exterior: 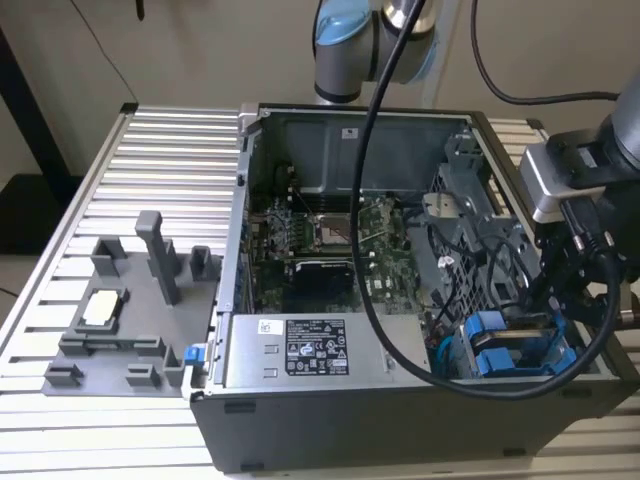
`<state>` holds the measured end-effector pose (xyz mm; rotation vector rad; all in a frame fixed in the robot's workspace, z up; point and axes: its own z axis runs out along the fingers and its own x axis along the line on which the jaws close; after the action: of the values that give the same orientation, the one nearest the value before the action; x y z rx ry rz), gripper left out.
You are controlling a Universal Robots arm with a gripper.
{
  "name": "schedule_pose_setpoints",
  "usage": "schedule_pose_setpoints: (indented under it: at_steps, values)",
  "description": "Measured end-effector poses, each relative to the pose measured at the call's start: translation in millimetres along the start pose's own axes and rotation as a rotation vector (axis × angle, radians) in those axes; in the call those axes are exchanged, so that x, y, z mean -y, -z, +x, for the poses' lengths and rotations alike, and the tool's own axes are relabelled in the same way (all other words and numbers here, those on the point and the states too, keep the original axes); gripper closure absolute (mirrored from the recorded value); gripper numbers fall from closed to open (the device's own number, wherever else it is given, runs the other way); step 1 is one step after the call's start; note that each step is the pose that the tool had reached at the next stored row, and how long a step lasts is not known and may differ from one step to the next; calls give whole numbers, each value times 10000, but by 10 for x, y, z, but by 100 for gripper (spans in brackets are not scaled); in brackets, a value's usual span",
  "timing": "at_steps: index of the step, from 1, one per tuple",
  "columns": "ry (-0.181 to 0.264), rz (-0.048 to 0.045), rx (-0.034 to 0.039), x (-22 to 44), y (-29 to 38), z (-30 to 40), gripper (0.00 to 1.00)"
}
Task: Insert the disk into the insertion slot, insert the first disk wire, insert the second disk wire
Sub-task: 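Insert the first disk wire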
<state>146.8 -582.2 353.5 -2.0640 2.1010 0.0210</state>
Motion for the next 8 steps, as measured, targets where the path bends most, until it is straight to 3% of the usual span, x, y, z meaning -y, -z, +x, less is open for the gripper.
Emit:
schedule_pose_setpoints:
  at_steps: [8]
  values:
    - [-19, -131, -29, 44, -20, 5, 81]
